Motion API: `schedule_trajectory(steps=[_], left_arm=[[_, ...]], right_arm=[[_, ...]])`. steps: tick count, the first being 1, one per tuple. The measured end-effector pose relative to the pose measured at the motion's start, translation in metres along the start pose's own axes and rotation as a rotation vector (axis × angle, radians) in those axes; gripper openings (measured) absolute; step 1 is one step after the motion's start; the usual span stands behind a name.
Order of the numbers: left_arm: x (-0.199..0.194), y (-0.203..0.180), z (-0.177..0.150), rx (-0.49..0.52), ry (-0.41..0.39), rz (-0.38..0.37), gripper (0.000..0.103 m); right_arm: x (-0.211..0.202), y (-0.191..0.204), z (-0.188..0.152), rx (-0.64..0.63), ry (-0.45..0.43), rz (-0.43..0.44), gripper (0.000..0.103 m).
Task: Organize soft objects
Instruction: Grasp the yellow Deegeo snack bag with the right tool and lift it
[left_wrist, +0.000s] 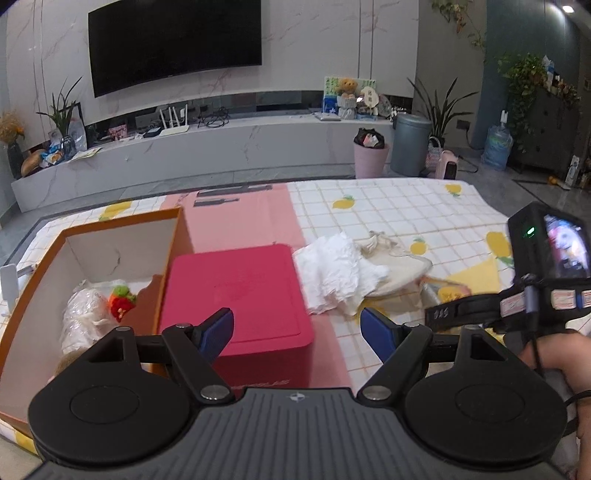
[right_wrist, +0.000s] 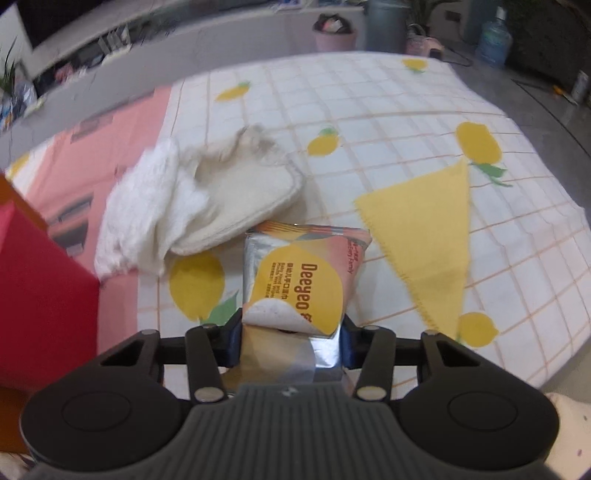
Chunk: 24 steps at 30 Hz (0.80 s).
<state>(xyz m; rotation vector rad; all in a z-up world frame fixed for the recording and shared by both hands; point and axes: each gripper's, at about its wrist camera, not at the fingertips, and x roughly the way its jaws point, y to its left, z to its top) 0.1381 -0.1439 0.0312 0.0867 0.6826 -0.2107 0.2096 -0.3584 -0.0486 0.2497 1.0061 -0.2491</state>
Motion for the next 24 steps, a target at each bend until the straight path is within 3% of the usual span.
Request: schedule_trajectory(steps=[6, 11, 15, 18, 24], left_arm=[[0.012, -0.032, 0.002, 0.018, 0.015, -0.087, 0.092], [0.045, -0.071, -0.004, 0.060, 0.037, -0.196, 0.092], [0.086, -0.101, -0.010, 0.089, 0.057, -0.338, 0.092], [0.117, -0.126, -0.013, 0.110, 0.096, -0.338, 0.092], [0.147, -0.191, -0.025, 0.338, 0.030, -0.306, 0.092]], right_arm=[[-0.033, -0.043, 0.011, 0.125, -0.103, -0.039, 0.048], [-0.049, -0.086, 0.018, 0.188, -0.164, -0.225, 0.048], [-0.066, -0.126, 0.015, 0.268, -0.193, -0.293, 0.048], [-0.076, -0.143, 0.007, 0.292, -0.203, -0.324, 0.048], [-0.075, -0.157, -0.003, 0.325, -0.192, -0.290, 0.048]])
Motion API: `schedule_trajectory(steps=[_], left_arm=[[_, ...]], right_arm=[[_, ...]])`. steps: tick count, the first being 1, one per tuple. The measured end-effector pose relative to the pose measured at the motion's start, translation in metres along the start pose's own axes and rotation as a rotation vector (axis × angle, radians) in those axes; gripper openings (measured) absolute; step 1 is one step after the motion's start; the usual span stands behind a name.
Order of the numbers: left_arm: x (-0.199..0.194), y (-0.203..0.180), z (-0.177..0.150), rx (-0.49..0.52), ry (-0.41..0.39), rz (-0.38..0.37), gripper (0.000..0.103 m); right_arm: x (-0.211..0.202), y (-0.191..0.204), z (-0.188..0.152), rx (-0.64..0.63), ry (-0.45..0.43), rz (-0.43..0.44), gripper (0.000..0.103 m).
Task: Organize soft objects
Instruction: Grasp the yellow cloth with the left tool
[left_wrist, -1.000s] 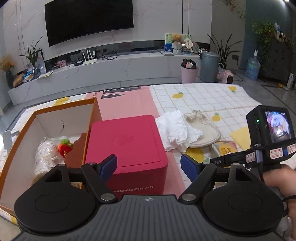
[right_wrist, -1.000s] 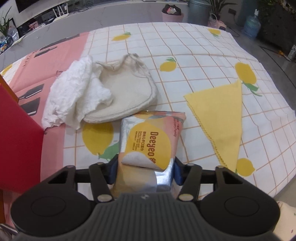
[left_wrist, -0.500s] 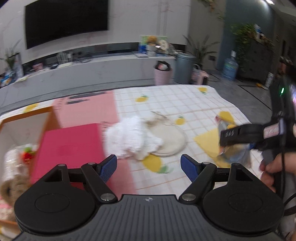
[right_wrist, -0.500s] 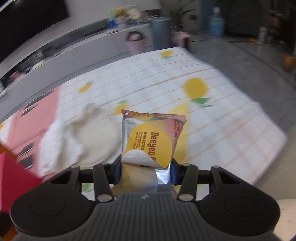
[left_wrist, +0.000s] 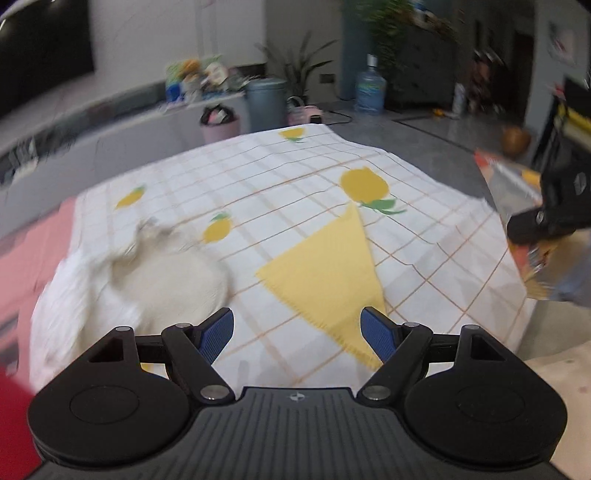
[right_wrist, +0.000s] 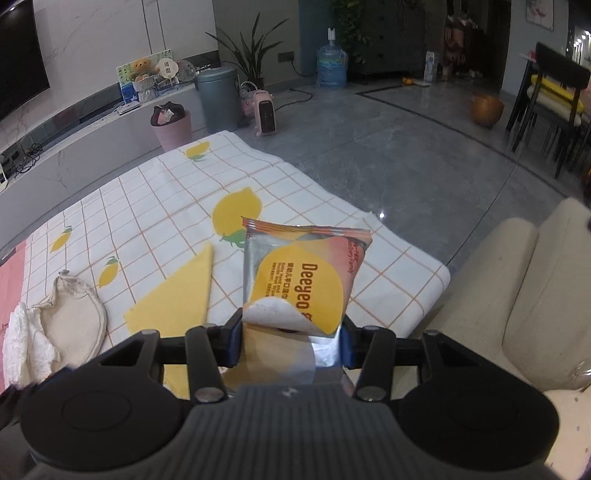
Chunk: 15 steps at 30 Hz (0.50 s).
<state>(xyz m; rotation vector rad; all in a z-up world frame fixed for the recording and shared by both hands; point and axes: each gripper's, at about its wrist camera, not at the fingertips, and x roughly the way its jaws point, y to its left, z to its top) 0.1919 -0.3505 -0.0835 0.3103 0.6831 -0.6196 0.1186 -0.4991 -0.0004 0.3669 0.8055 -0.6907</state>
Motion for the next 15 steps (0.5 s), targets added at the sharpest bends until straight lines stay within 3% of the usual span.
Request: schedule_trajectory(steps=[4, 8, 12, 15], left_arm=[[0.019, -0.022, 0.007, 0.055, -0.011, -0.042, 0.092], [0.043, -0.033, 0.012, 0.071, 0.040, -0.085, 0.092], [0.053, -0.036, 0.008, 0.107, 0.023, -0.059, 0.094], [0.056, -0.022, 0.009, 0.060, 0.004, -0.057, 0.096]], right_arm=[[0.011, 0.002, -0.001, -0.022, 0.020, 0.033, 0.048], [0.016, 0.002, -0.003, -0.020, 0.037, 0.038, 0.048], [0.018, -0.001, -0.004, -0.015, 0.040, 0.035, 0.048], [0.024, -0.005, -0.005, -0.005, 0.062, 0.041, 0.048]])
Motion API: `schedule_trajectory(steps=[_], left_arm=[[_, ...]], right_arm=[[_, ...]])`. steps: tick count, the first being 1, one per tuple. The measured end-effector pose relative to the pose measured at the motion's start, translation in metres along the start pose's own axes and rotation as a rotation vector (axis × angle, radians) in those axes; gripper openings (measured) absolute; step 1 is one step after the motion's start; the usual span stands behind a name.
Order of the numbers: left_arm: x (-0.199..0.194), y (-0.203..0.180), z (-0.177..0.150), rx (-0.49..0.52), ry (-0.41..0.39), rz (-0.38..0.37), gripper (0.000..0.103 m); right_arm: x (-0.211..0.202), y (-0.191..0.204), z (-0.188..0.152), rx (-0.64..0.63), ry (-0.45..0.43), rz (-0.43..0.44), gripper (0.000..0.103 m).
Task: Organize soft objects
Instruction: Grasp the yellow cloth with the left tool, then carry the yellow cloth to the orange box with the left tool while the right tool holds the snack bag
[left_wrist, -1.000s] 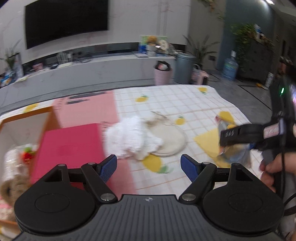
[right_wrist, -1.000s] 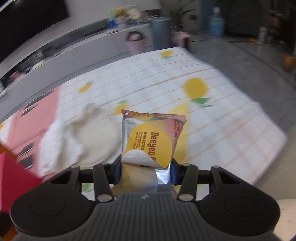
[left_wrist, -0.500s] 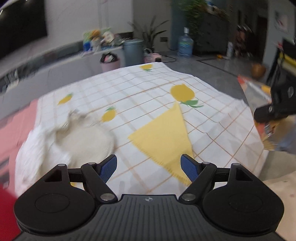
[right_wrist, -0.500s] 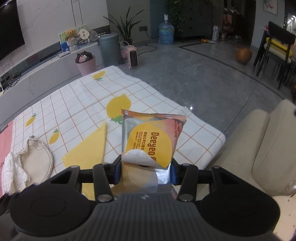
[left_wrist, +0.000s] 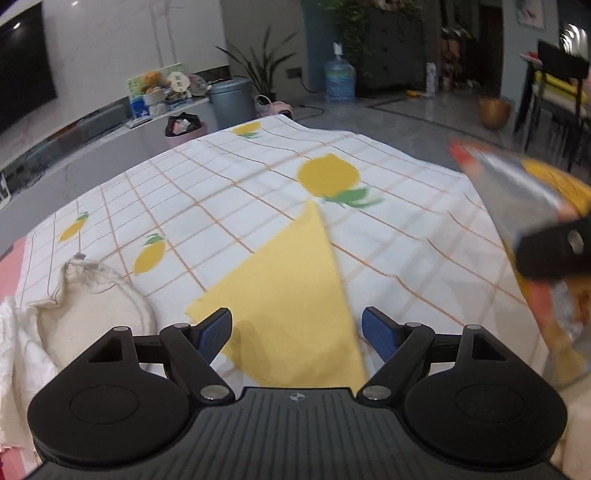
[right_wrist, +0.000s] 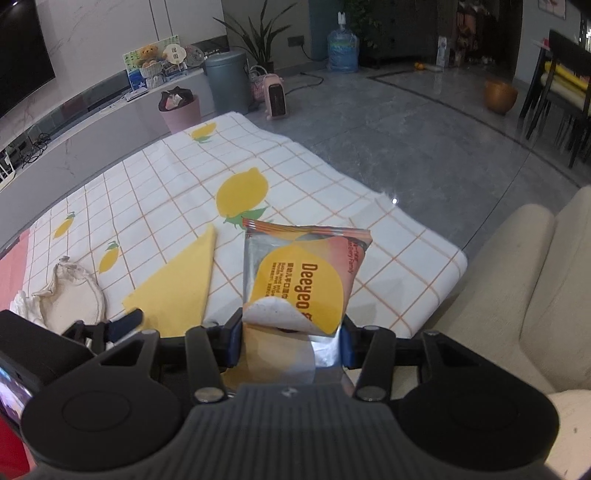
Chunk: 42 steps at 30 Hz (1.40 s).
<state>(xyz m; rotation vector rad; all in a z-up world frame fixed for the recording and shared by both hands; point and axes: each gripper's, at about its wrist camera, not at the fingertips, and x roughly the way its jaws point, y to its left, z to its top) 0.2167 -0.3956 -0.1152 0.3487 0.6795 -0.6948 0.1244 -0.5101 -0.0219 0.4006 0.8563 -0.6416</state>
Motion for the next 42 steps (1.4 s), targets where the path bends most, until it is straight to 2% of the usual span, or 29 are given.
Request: schedule_trajectory(steps=[3, 6, 11, 12, 14, 15, 17, 18, 20, 25, 28, 33, 42], left_arm=[[0.008, 0.020, 0.001, -0.100, 0.015, -0.026, 0.103], [0.016, 0.026, -0.002, -0.086, -0.016, 0.007, 0.103], [0.012, 0.029, -0.007, -0.087, -0.049, -0.021, 0.101], [0.008, 0.029, -0.009, -0.083, -0.062, -0.025, 0.093], [0.001, 0.029, -0.013, -0.088, -0.081, -0.026, 0.065], [-0.001, 0.028, -0.014, -0.089, -0.085, -0.024, 0.060], [-0.004, 0.028, -0.016, -0.090, -0.092, -0.029, 0.039], [-0.006, 0.027, -0.017, -0.087, -0.095, -0.031, 0.033], [-0.009, 0.025, -0.020, -0.080, -0.101, -0.026, 0.007], [-0.012, 0.015, -0.022, -0.068, -0.109, 0.037, 0.005], [-0.013, 0.014, -0.020, -0.073, -0.095, 0.024, 0.005], [-0.033, 0.006, -0.021, -0.039, -0.182, 0.049, 0.005], [-0.092, 0.009, -0.004, -0.048, -0.246, 0.072, 0.005]], right_arm=[[0.005, 0.000, 0.000, -0.008, 0.009, -0.015, 0.048], [0.007, -0.002, 0.000, 0.002, 0.016, 0.001, 0.048], [0.007, -0.002, -0.001, 0.000, 0.020, -0.002, 0.048], [0.008, -0.002, -0.001, 0.001, 0.021, -0.004, 0.048], [0.007, -0.002, -0.001, 0.002, 0.020, -0.008, 0.048], [0.007, -0.002, -0.001, 0.002, 0.019, -0.008, 0.048], [0.007, -0.001, -0.001, -0.003, 0.020, -0.005, 0.048], [0.007, 0.000, -0.001, -0.008, 0.023, -0.003, 0.048], [0.008, 0.001, -0.002, -0.017, 0.029, 0.000, 0.048], [0.010, 0.003, -0.003, -0.029, 0.034, 0.009, 0.048], [0.013, 0.003, -0.005, -0.029, 0.046, 0.007, 0.048], [0.010, 0.010, -0.006, -0.050, 0.033, -0.005, 0.048], [0.000, 0.020, -0.009, -0.058, 0.013, 0.057, 0.048]])
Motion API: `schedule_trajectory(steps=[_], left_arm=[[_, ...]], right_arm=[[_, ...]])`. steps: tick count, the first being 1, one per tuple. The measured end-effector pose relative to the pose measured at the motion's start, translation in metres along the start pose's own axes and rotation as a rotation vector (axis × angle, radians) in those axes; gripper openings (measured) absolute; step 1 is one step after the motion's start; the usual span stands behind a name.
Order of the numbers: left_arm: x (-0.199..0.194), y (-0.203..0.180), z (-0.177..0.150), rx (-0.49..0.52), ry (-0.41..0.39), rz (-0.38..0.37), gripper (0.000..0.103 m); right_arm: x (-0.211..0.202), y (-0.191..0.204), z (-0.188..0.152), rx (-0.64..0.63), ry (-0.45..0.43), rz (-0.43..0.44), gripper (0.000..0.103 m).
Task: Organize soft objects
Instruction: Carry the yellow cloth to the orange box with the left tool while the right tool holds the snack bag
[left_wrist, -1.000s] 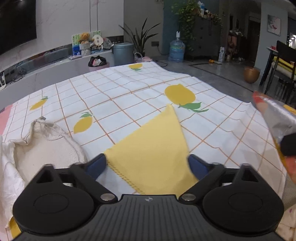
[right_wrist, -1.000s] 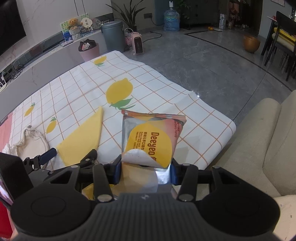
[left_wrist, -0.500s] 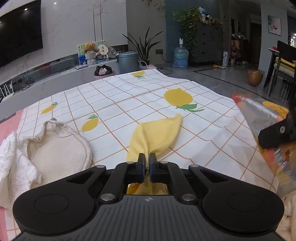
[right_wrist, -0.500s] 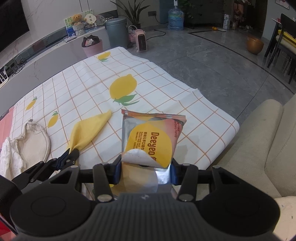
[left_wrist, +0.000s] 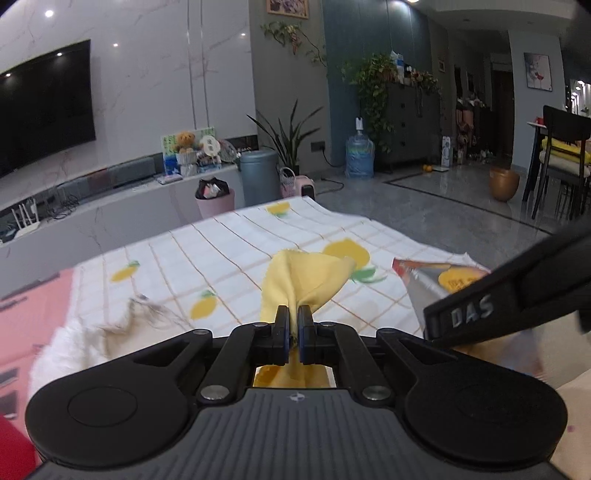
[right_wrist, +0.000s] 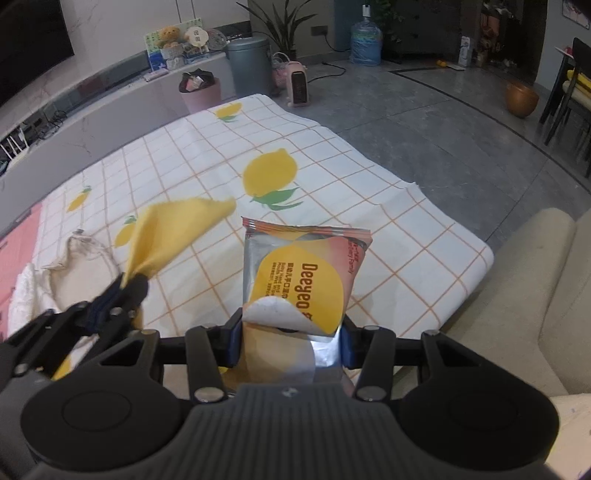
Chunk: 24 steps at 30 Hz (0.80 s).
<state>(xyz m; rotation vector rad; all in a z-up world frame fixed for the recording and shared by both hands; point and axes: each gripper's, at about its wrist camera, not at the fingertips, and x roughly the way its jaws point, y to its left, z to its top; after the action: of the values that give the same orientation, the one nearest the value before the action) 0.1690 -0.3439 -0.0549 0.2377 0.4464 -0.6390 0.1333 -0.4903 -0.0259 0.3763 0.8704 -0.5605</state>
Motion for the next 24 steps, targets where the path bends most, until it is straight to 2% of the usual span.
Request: schedule_trajectory(steps=[7, 13, 15, 20, 24], left_arm=[[-0.057, 0.041, 0.020, -0.059, -0.034, 0.048, 0.005], [-0.132, 0.098, 0.031, -0.105, -0.074, 0.163, 0.005], [-0.163, 0.121, 0.028, -0.124, -0.091, 0.183, 0.005], [-0.231, 0.172, 0.014, -0.161, -0.112, 0.286, 0.005], [-0.258, 0.210, -0.004, -0.222, -0.090, 0.349, 0.005]], right_arm=[[-0.040, 0.018, -0.003, -0.013, -0.099, 0.073, 0.048], [-0.099, 0.062, -0.018, -0.164, -0.225, 0.264, 0.048], [-0.117, 0.074, -0.023, -0.189, -0.244, 0.318, 0.048], [-0.156, 0.112, -0.039, -0.274, -0.286, 0.412, 0.048], [-0.183, 0.155, -0.060, -0.302, -0.322, 0.453, 0.048]])
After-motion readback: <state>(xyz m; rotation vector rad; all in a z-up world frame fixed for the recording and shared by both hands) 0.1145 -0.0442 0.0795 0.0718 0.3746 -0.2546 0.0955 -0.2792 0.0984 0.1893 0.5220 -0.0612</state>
